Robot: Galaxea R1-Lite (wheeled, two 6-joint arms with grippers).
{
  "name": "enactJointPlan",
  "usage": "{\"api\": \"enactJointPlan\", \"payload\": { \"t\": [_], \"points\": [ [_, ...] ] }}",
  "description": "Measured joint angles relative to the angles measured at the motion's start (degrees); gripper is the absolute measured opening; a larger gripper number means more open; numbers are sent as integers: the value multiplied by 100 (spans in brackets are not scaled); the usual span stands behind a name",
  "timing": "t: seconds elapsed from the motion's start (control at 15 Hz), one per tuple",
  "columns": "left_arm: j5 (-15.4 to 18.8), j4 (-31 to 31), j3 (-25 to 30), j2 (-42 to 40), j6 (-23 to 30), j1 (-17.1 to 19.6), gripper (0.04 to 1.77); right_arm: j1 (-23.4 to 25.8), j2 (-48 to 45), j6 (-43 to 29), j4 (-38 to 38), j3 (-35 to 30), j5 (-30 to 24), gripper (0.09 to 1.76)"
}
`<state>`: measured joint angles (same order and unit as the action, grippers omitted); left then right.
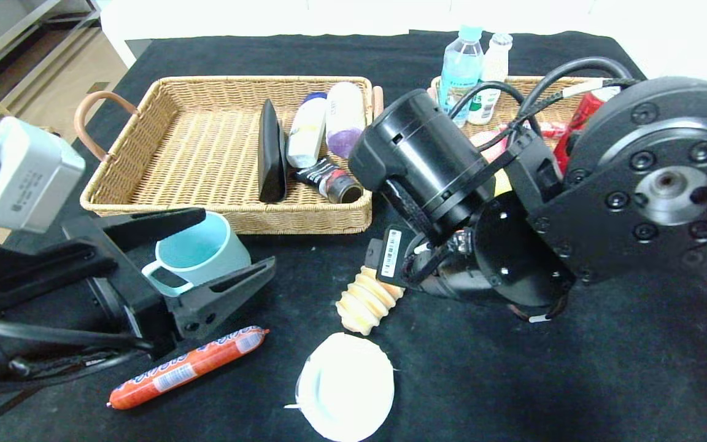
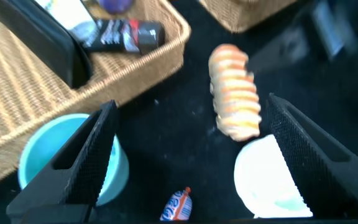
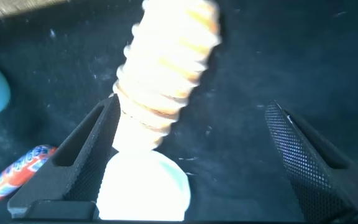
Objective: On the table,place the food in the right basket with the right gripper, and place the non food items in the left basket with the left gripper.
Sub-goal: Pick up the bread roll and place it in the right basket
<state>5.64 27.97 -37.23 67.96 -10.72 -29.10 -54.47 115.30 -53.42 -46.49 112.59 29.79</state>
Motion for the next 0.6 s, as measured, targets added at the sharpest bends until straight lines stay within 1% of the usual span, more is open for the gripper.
{"api": "enactJointPlan", "payload": {
  "t": [0.2, 0.4, 0.6],
  "points": [
    [-50, 0, -55, -137, -11, 60, 172, -18, 168, 4, 160, 78, -13, 170],
    [-28, -2, -146, -243, -13, 226, 172, 9, 300, -11, 524, 100, 38, 170],
    [-22, -49, -212, -421, -39, 273, 172, -57, 367, -30, 794, 105, 123, 170]
  ]
}}
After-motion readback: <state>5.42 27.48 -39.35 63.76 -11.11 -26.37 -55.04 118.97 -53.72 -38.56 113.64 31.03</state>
